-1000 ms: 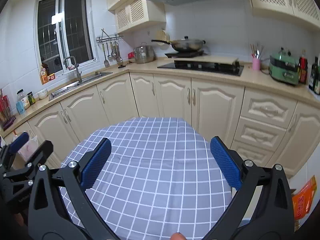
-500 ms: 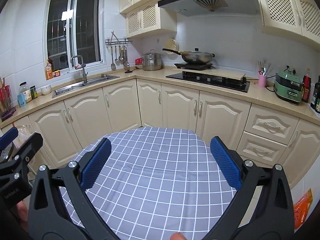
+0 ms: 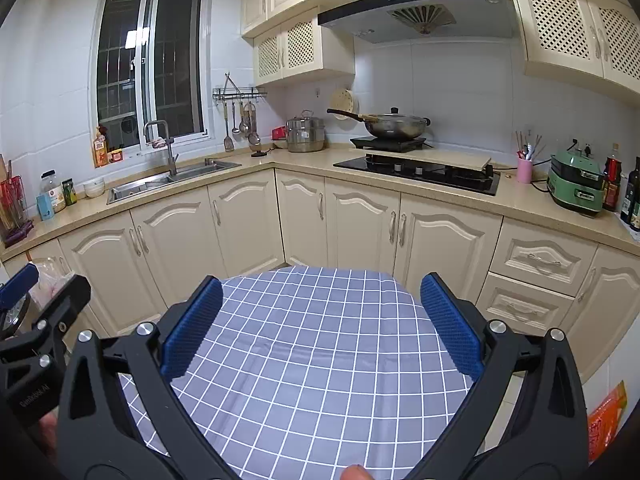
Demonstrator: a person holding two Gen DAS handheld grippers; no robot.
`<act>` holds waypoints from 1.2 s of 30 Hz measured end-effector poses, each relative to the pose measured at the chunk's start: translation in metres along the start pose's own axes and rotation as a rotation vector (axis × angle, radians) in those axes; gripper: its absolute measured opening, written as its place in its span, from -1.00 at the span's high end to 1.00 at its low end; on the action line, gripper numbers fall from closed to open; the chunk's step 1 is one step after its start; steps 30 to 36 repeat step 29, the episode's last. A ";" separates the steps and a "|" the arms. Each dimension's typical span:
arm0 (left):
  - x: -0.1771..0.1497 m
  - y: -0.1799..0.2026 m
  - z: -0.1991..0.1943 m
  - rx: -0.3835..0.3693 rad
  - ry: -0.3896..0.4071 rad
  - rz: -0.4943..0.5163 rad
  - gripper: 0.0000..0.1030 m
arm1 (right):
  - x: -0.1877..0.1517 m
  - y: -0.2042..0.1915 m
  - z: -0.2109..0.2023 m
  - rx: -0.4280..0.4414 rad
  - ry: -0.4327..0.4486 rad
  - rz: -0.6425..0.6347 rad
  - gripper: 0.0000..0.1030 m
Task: Collect trash
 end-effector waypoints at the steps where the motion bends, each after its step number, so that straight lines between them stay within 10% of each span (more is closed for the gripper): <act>1: 0.000 0.000 0.000 -0.001 0.000 0.000 -0.91 | 0.000 0.000 0.000 0.001 0.001 0.001 -0.89; 36: 0.004 0.007 -0.001 0.011 0.038 -0.001 -0.91 | 0.005 -0.003 0.001 0.043 0.013 0.012 -0.89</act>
Point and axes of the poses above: each gripper's, at about its wrist camera, not at the fingertips, and z roughly the way its jaws point, y to its right, x to its top, the point moved 3 cm from there along z, roughly the way its jaws point, and after that the axes turned 13 degrees about -x, right-handed, at the moved point
